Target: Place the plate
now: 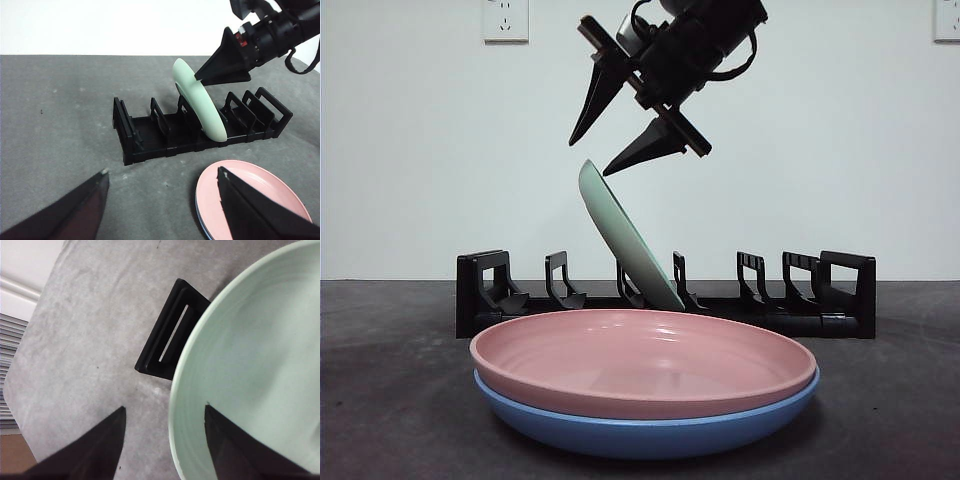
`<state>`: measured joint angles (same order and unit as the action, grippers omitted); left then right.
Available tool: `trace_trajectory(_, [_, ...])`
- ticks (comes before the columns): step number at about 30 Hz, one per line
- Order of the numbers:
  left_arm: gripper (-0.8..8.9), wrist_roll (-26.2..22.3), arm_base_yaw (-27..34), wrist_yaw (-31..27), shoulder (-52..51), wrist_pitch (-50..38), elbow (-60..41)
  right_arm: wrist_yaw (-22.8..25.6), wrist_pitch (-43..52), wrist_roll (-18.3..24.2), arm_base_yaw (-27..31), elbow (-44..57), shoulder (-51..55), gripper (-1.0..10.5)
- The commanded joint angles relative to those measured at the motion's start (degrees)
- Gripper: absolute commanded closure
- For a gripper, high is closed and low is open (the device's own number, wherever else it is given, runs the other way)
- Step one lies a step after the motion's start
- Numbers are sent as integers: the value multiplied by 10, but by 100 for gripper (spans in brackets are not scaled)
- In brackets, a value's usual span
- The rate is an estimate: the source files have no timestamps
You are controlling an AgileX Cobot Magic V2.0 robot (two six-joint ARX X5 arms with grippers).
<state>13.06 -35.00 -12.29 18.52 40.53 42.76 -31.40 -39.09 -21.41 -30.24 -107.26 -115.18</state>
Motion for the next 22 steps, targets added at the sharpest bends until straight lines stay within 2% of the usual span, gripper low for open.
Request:
trace_trajectory(1, [469, -4, -2, -3, 1, -4, 10, 3, 9, -6, -8, -15, -14, 700])
trace_trajectory(13, [469, -4, -2, -3, 1, 7, 10, 25, 14, -6, -17, -15, -32, 715])
trace_trajectory(15, [469, -4, -2, -3, 1, 7, 10, 31, 11, -6, -18, -15, -32, 740])
trace_trajectory(22, [469, -4, -2, -3, 1, 7, 10, 34, 14, -4, -23, -15, -32, 932])
